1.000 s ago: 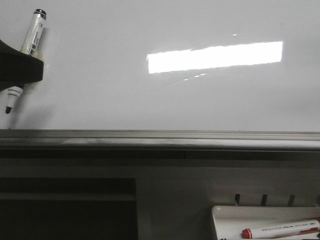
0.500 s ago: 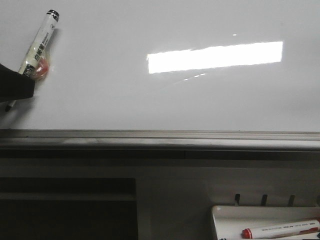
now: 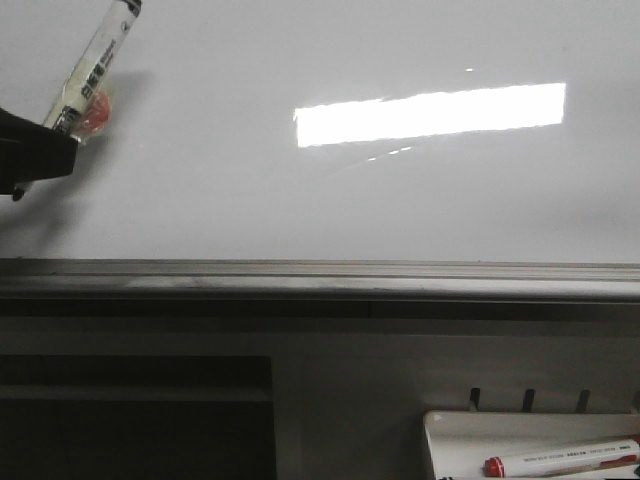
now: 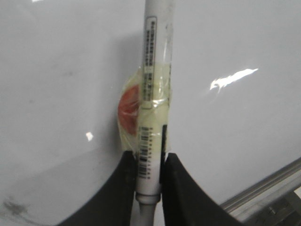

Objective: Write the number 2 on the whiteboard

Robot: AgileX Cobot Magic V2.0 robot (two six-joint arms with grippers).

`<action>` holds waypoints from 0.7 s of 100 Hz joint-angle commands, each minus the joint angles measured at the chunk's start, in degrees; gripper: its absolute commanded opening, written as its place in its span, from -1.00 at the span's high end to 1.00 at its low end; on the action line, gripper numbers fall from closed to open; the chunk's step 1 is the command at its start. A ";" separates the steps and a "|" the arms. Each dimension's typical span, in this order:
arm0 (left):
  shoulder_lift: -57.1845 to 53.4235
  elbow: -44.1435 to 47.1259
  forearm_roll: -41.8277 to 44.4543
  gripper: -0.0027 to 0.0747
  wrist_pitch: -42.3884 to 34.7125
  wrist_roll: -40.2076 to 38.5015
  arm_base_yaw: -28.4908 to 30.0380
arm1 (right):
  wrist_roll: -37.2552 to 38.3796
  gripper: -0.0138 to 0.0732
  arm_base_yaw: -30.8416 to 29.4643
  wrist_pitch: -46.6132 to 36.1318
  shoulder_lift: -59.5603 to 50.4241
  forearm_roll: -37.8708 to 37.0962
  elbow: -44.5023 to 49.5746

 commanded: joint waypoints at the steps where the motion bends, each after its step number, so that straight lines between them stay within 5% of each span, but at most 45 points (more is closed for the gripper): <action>1: -3.06 -1.83 5.80 0.98 -4.08 0.00 -0.97 | -11.71 0.82 0.96 -3.39 1.96 12.50 -1.81; 19: -5.82 -1.83 17.77 0.98 -4.08 0.00 -4.83 | -29.60 0.69 7.75 -3.51 6.44 25.57 -2.80; 45: -5.92 -1.83 27.38 0.98 -3.57 0.00 -9.87 | -38.82 -0.25 30.26 -9.46 16.27 22.49 -8.86; 70: -5.92 -1.83 32.88 0.98 -2.40 0.00 -12.33 | -38.85 -0.28 41.38 -16.04 28.40 19.55 -14.87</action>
